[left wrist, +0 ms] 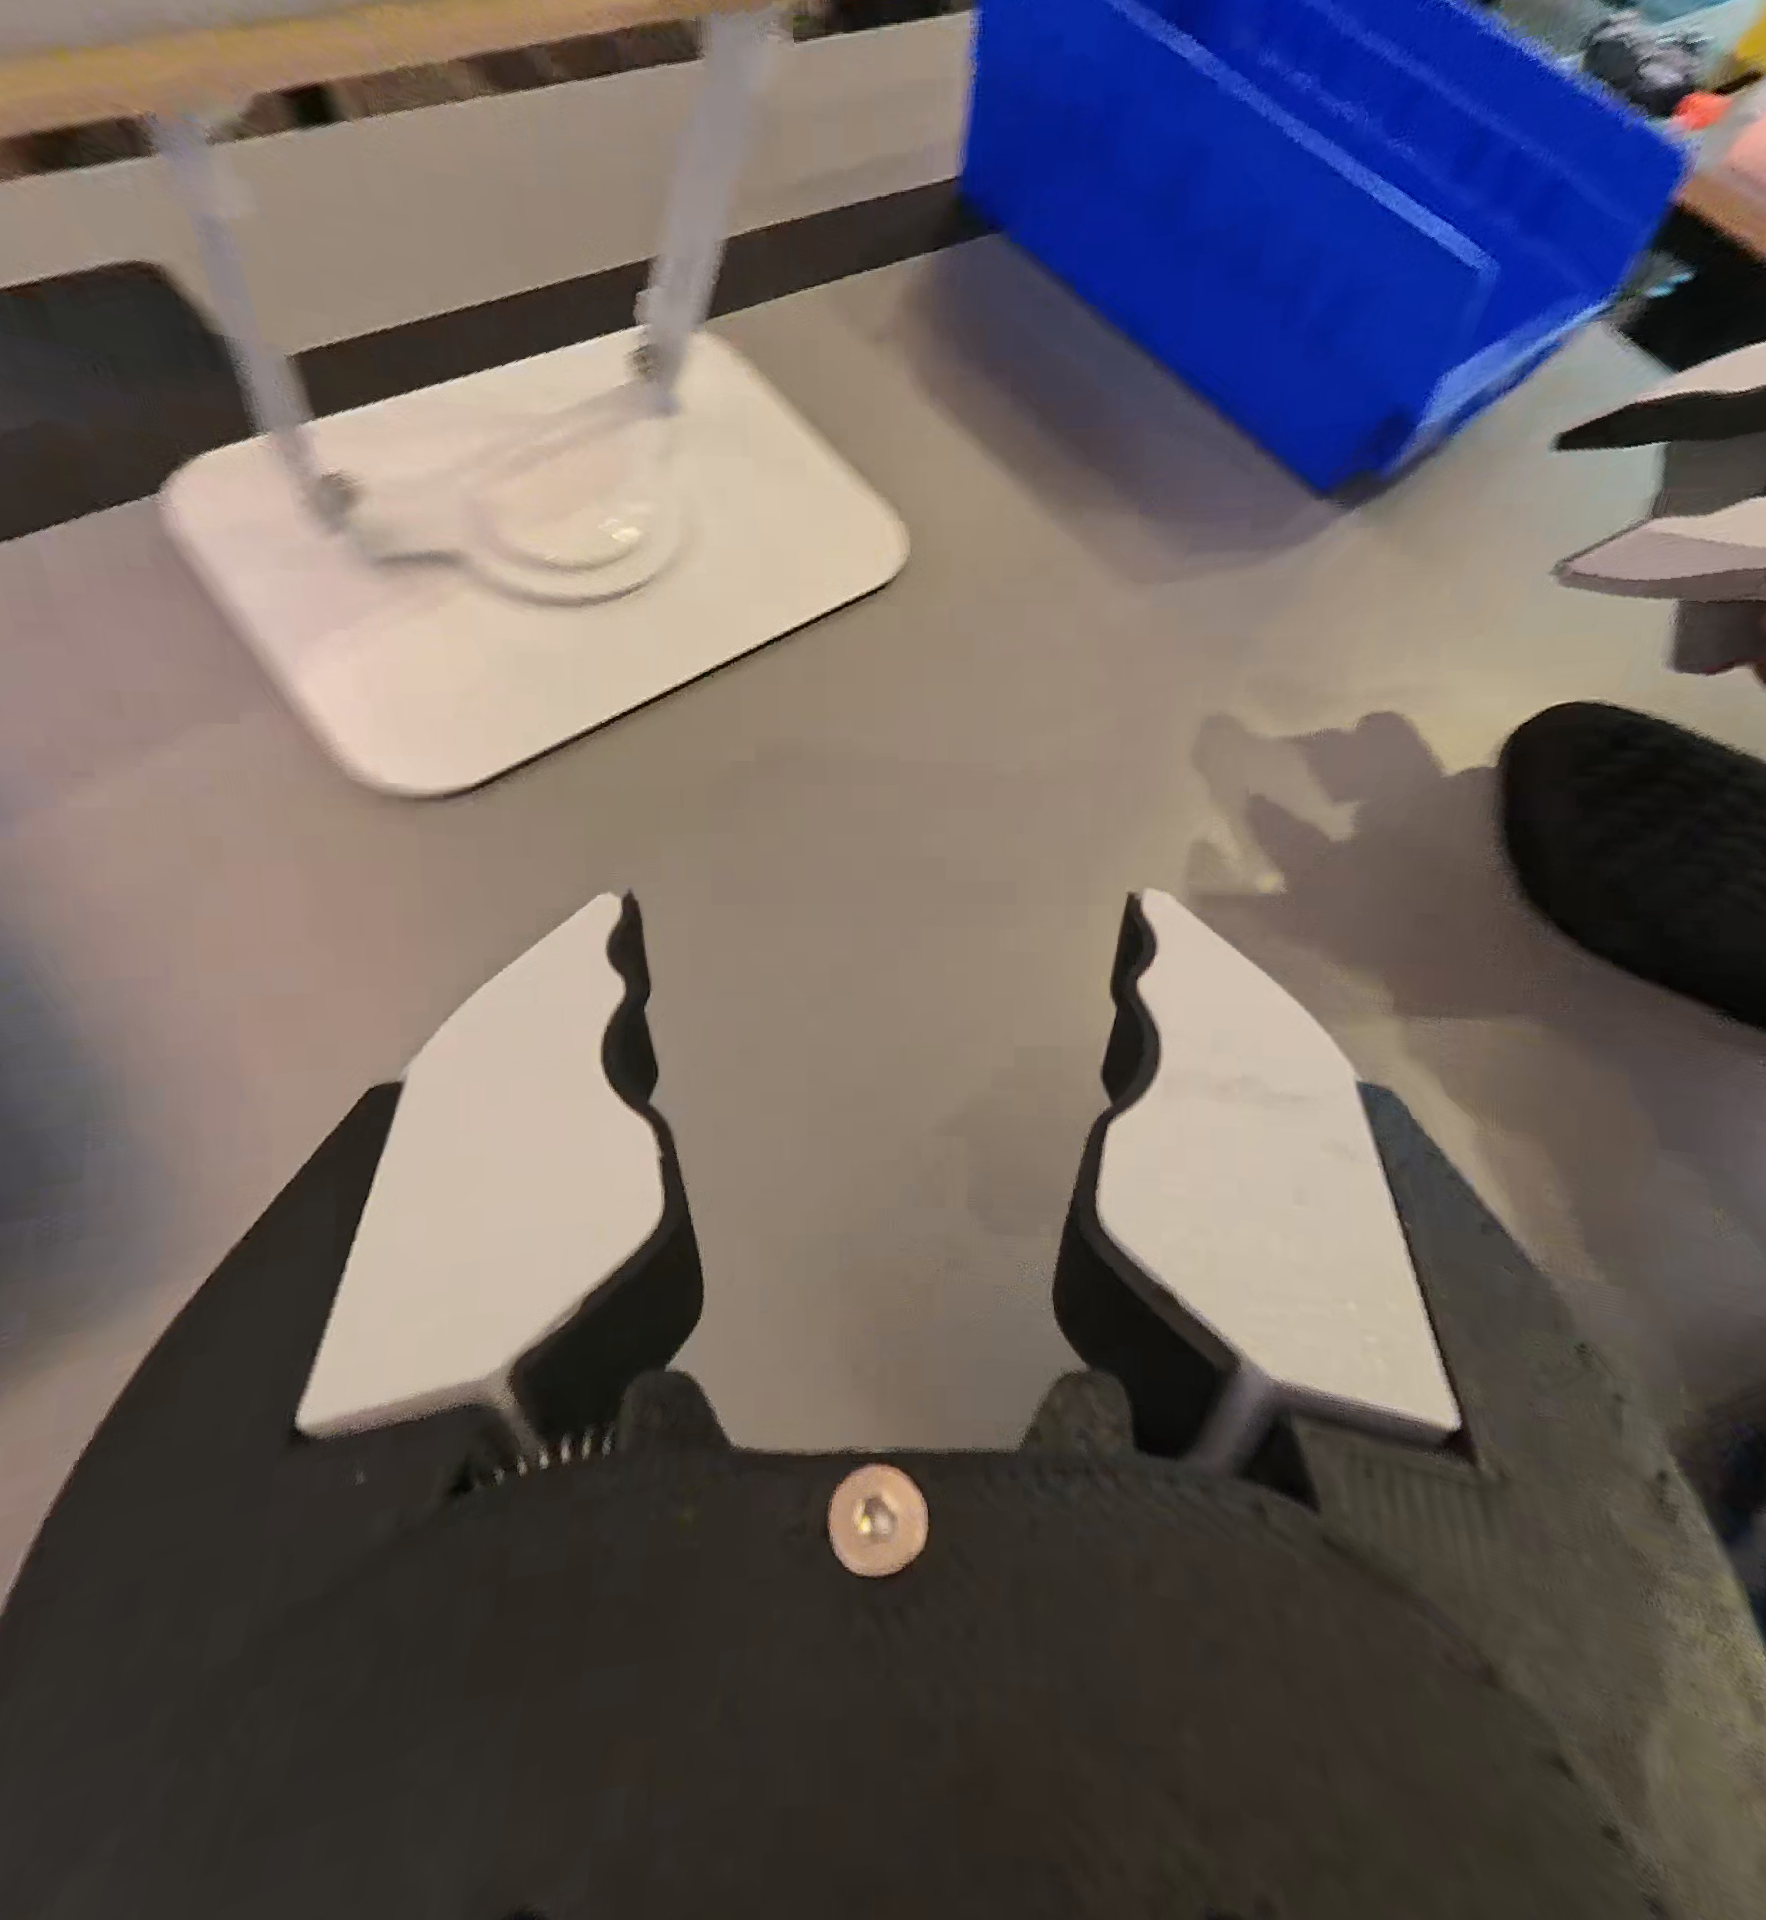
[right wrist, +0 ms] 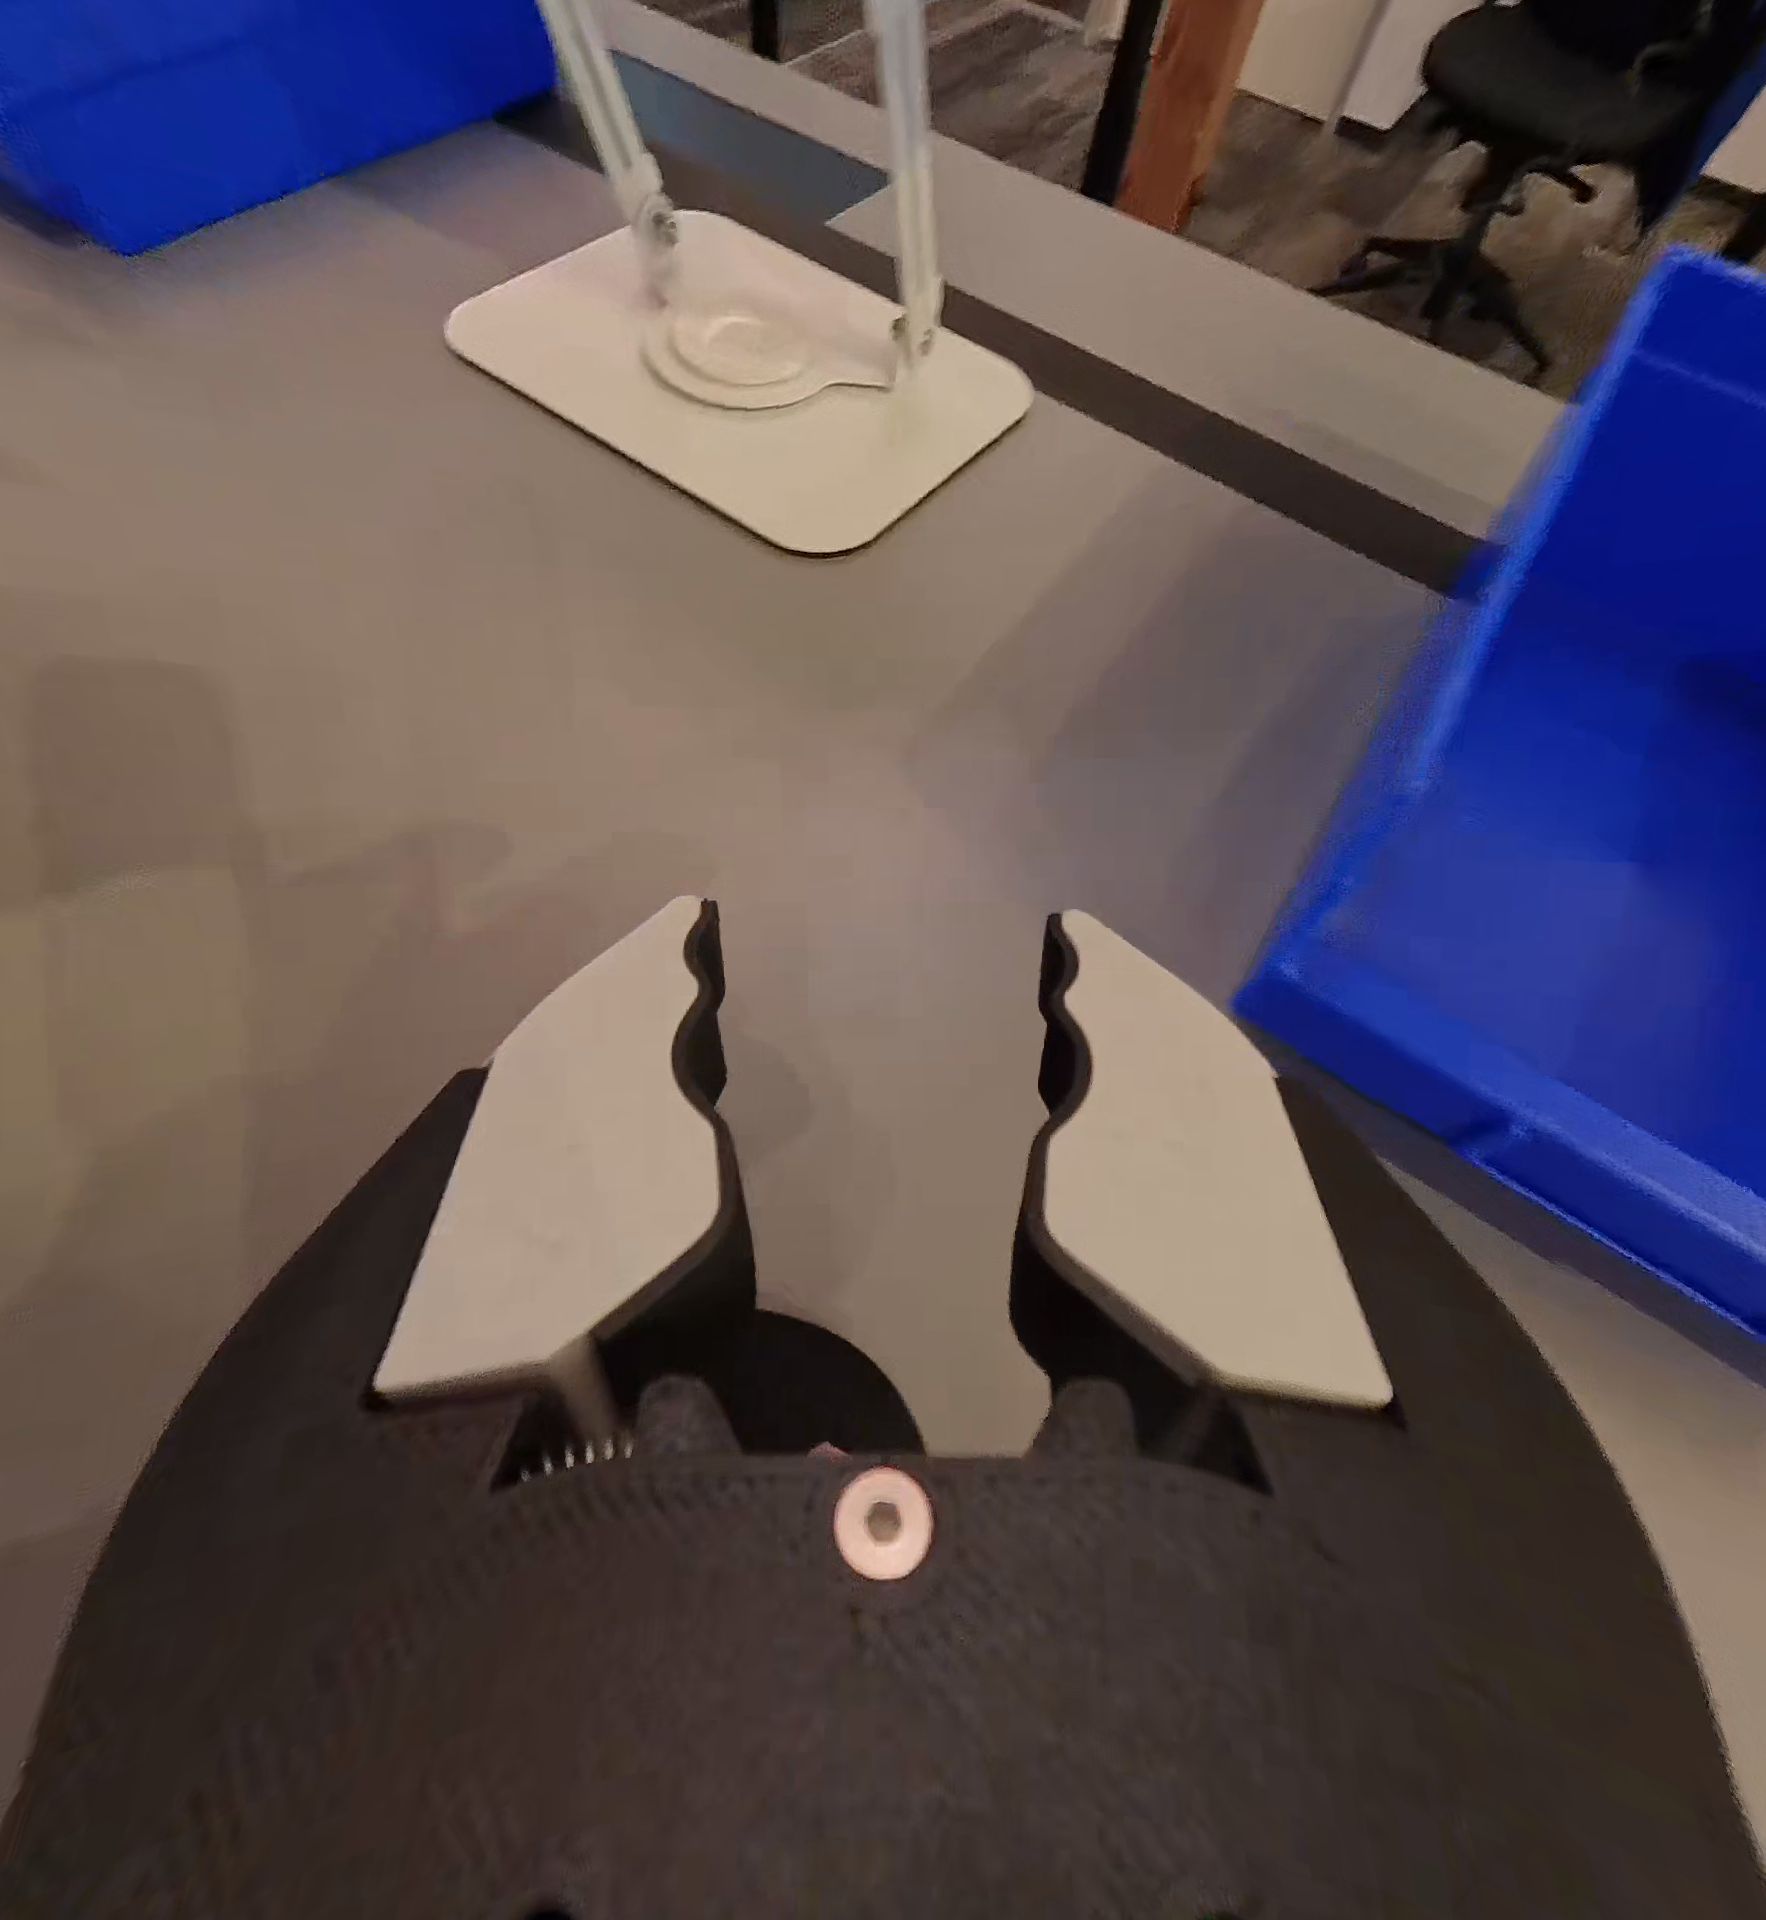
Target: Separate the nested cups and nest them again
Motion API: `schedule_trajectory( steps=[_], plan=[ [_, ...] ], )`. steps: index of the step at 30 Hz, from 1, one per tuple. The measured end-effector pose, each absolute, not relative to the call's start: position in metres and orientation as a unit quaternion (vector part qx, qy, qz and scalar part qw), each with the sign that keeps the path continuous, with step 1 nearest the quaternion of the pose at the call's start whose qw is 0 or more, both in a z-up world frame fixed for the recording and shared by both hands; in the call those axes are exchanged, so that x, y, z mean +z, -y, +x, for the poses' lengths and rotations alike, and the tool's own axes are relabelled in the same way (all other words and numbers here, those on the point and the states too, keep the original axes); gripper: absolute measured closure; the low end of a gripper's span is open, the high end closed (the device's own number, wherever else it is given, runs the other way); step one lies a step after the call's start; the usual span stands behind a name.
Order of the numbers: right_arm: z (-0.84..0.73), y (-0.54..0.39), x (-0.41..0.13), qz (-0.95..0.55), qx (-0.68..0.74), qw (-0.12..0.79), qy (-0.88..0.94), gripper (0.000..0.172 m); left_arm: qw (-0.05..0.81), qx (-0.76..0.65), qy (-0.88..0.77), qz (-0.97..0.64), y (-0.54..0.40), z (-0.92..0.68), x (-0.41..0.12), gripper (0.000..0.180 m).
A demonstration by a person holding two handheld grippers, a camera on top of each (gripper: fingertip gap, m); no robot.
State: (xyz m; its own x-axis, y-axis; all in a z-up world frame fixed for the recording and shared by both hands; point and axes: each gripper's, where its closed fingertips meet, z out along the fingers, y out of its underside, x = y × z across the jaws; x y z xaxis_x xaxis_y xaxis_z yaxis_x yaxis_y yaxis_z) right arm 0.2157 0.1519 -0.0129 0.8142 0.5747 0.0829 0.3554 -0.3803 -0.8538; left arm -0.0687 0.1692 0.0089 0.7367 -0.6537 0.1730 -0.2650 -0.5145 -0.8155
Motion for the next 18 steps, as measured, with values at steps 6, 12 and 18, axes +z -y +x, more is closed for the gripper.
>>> schedule_trajectory(
  steps=[6,12,18],
  plan=[
    [0.195,-0.147,-0.048,-0.832,0.085,0.461,0.298,0.103,0.374,-0.140,-0.247,-0.883,-0.139,-0.161,-0.029,0.091],
    [0.189,-0.140,-0.051,-0.817,0.043,0.472,0.330,0.100,0.326,-0.118,-0.224,-0.911,-0.103,-0.206,-0.071,0.080],
    [0.188,-0.131,-0.050,-0.812,0.042,0.472,0.339,0.094,0.324,-0.114,-0.211,-0.915,-0.099,-0.214,-0.073,0.062]
  ],
)
